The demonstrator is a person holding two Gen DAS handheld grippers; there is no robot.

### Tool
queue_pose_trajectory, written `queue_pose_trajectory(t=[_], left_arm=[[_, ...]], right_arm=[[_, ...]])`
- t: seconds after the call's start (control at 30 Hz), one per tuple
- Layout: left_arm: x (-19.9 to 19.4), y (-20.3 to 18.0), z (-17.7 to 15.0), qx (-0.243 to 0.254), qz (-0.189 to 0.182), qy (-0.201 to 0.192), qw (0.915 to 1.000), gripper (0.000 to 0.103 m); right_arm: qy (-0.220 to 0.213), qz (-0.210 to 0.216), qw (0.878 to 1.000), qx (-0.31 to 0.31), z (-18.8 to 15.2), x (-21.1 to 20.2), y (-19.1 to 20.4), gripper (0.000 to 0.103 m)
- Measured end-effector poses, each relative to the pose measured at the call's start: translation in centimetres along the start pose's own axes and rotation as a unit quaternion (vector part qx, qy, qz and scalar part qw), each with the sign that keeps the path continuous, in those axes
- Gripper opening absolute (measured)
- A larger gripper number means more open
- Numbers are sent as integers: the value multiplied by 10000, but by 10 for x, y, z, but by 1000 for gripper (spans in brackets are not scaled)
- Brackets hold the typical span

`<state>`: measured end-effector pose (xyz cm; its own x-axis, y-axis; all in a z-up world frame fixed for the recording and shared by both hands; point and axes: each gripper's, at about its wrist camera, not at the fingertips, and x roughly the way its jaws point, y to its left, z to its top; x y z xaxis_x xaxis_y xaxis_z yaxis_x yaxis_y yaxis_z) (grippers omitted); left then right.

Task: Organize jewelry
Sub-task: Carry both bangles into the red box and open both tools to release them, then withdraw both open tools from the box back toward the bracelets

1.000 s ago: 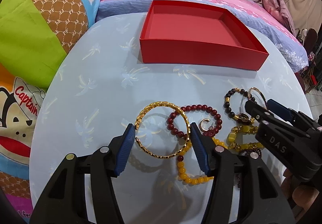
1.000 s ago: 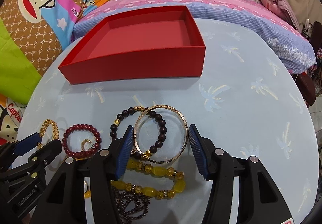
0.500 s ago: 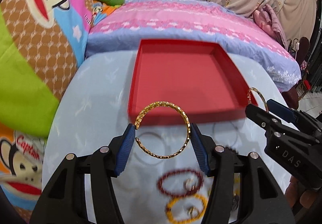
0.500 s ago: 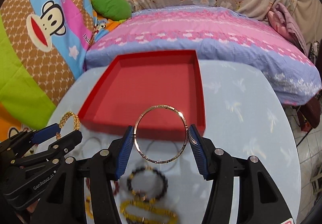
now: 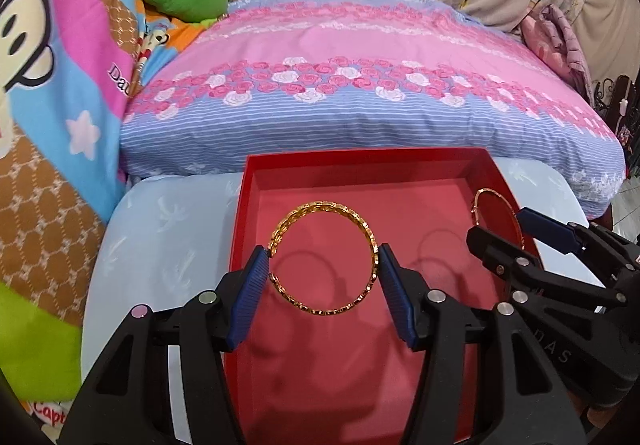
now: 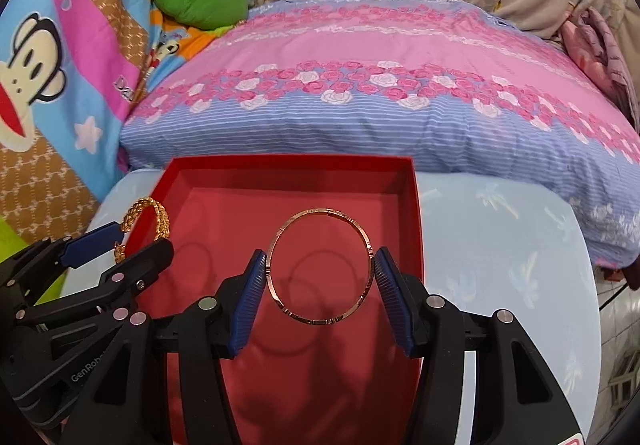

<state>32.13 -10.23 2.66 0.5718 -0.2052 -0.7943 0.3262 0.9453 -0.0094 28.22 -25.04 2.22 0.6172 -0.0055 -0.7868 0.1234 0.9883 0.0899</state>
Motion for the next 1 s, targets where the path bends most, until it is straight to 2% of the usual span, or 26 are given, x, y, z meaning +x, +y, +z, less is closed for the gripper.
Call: queue_pose_trajectory(t=[0.2,0.43,0.77,1.0], left_arm=[[41,-1,12,-14,5,289,9996,53],[56,-4,14,58,98,345,9993,54],[47,-3,16,33,217,171,9996,59],[13,-4,14,37,201,-47,9998,59]], right_arm=[[330,-26,9994,36,17,36,-10,53],[528,-81,9985,137,18,50,-14,54],[334,-224,9991,115,17,42,-13,55],[48,-185,9997,121,12,3,-7,55]])
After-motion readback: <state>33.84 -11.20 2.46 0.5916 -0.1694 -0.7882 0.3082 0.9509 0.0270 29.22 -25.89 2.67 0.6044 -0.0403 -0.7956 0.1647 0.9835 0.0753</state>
